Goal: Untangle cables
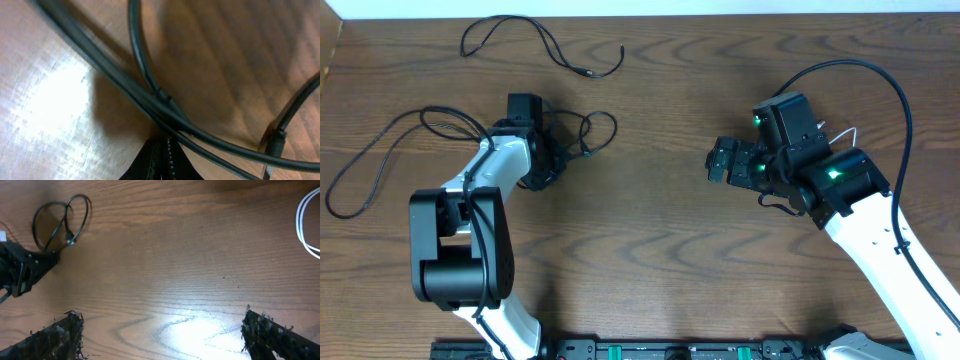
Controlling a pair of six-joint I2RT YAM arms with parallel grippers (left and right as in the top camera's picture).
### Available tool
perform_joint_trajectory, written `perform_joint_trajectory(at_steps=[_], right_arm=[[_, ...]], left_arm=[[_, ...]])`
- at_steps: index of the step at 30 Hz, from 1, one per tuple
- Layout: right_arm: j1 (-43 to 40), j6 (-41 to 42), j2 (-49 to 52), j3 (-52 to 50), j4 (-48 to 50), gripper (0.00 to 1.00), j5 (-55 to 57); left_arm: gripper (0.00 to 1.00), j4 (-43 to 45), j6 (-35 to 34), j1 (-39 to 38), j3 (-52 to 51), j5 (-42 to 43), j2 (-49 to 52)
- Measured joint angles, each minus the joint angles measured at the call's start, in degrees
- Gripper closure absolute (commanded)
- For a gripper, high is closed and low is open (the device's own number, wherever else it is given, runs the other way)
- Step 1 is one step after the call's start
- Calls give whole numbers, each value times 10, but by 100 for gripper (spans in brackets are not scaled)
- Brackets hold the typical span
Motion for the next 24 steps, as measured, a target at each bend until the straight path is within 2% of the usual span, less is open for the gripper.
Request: perform_joint_trajectory(at_steps=[4, 12, 18, 24], right_arm=[[0, 0, 0, 0, -1, 1, 0], [0, 0, 0, 0, -1, 1, 0], [0, 0, 0, 0, -2, 1, 0], [0, -5, 0, 0, -7, 1, 0]], left_arm=[[92, -20, 40, 0, 27, -2, 15], [92, -182, 103, 13, 173, -12, 58], [92, -232, 102, 48, 266, -13, 49], [92, -229, 61, 156, 271, -20, 47]])
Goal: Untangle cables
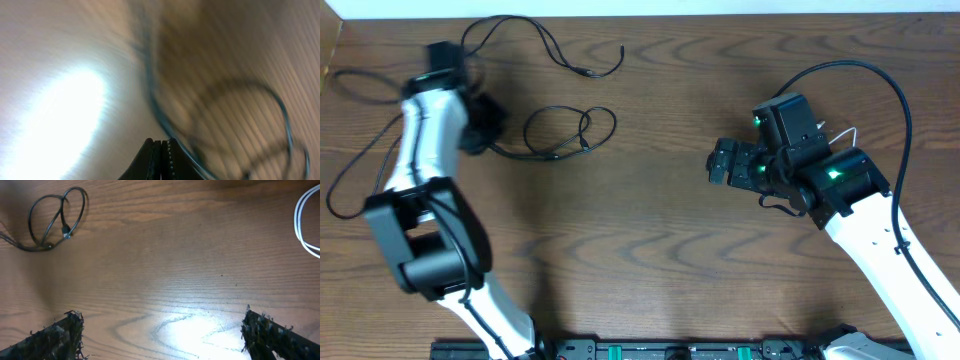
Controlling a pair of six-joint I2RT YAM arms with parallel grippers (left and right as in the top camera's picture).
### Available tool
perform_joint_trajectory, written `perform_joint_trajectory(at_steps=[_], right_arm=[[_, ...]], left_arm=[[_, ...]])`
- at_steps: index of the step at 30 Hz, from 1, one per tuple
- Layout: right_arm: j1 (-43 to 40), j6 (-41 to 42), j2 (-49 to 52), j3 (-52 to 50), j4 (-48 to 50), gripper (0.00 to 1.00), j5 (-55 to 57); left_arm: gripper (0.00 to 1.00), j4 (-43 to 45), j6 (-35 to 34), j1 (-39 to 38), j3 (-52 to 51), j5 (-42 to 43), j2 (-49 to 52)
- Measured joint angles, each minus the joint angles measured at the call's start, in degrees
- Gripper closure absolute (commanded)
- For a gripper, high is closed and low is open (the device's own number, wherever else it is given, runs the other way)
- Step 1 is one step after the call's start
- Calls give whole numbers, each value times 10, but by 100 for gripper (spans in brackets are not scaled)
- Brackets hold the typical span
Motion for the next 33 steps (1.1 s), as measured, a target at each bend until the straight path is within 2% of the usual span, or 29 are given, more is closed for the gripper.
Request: perform_joint_trajectory(at_steps=[4, 11, 28, 33], right_arm=[[0, -6, 0, 0, 1, 1, 0], [0, -7, 0, 0, 16, 1, 0], [0, -8, 1, 0, 26, 1, 0], [0, -8, 1, 0, 26, 1, 0]], left_arm=[[92, 3, -41, 129, 0, -21, 0], [92, 10, -66, 265, 0, -27, 1], [92, 44, -66, 319, 0, -102, 115], [92, 104, -24, 329, -1, -105, 121]])
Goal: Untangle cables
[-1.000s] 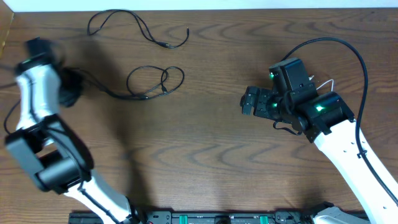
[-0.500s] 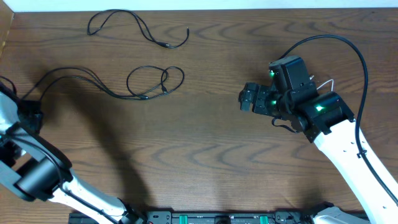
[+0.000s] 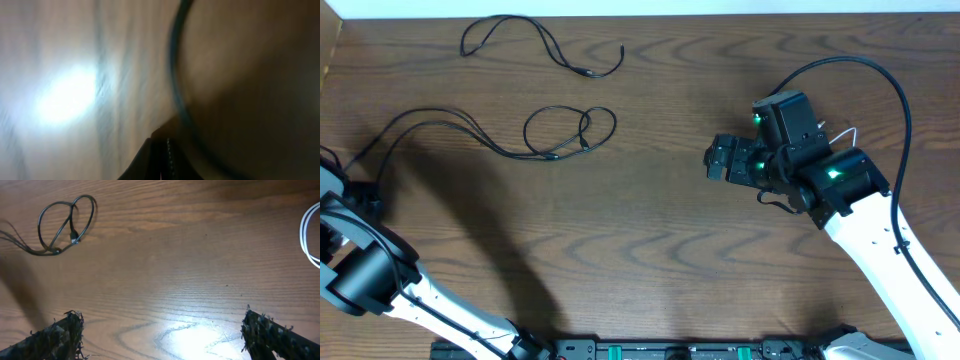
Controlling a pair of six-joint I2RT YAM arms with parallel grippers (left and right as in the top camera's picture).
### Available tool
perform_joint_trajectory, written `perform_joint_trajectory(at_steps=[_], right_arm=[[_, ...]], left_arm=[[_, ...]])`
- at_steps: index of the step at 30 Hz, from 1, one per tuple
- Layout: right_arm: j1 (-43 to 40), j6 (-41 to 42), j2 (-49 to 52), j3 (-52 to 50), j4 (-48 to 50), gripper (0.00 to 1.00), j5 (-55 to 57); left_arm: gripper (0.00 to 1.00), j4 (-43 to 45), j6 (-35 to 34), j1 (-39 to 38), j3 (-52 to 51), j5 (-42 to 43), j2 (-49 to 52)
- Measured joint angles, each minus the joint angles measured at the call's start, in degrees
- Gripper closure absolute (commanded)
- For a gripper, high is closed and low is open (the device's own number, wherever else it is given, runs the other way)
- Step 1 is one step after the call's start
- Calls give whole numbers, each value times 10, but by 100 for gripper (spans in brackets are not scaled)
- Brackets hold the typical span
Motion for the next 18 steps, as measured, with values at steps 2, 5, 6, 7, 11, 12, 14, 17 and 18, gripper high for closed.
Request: perform_joint_trajectory(at_steps=[2, 5, 6, 7, 11, 12, 14, 17, 18], right_arm=[[0, 0, 0, 0, 0, 1, 0], [0, 0, 0, 0, 0, 1, 0], [0, 0, 0, 0, 0, 1, 0], [0, 0, 0, 0, 0, 1, -1], [0, 0, 0, 0, 0, 1, -2], [0, 0, 0, 0, 0, 1, -2], [0, 0, 0, 0, 0, 1, -2], [0, 0, 0, 0, 0, 1, -2], [0, 0, 0, 0, 0, 1, -2]], left_arm=[[92, 34, 25, 0, 0, -1, 1], [92, 63, 50, 0, 0, -1, 1], [92, 77, 58, 0, 0, -1, 2], [92, 92, 65, 0, 0, -1, 2], [92, 137, 109, 0, 0, 12, 2], [92, 147, 122, 0, 0, 24, 2], [92, 153, 134, 0, 3, 45, 2], [92, 154, 152, 0, 34, 86, 8], [92, 147, 156, 0, 50, 96, 10]])
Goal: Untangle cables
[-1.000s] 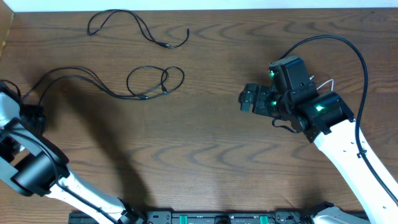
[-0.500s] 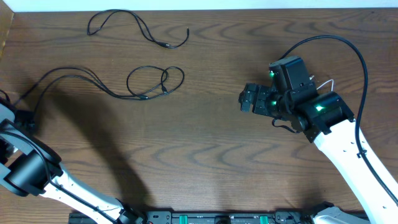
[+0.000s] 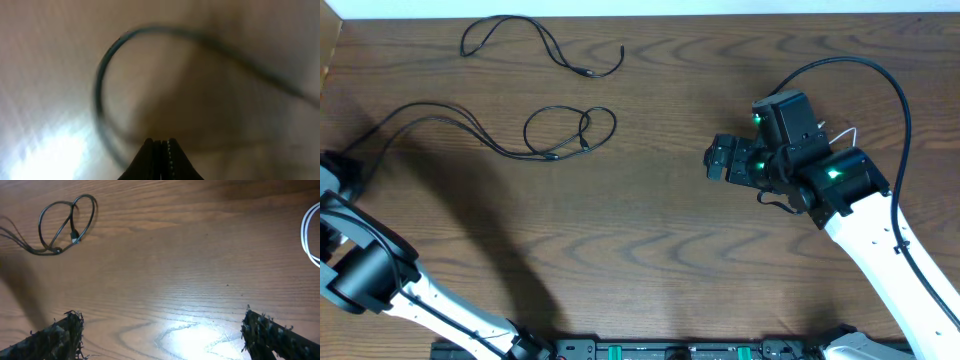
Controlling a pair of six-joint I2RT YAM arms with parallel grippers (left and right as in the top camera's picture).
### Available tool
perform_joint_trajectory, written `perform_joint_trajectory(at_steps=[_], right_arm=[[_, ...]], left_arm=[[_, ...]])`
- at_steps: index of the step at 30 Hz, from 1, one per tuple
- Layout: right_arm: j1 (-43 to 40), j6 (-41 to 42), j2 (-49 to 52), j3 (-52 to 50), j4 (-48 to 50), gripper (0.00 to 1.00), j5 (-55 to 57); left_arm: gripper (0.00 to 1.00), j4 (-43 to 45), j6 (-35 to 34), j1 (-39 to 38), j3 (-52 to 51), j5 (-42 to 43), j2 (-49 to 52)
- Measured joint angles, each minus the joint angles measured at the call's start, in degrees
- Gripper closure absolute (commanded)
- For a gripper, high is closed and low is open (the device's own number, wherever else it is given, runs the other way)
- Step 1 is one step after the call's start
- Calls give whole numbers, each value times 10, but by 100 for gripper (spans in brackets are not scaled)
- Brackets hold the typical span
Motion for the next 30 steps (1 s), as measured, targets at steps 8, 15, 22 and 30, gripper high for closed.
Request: perform_joint_trajectory(at_steps=[8, 15, 22, 30], right_arm=[[0, 0, 0, 0, -2, 1, 0], [0, 0, 0, 0, 2, 1, 0], [0, 0, 0, 0, 2, 1, 0], [0, 0, 1, 0, 1, 1, -2]], left_arm=[[92, -49, 8, -5, 92, 34, -13], [92, -130, -5, -13, 76, 36, -17], [92, -128, -7, -32, -1, 34, -17], [92, -75, -19, -34, -51, -33, -17]])
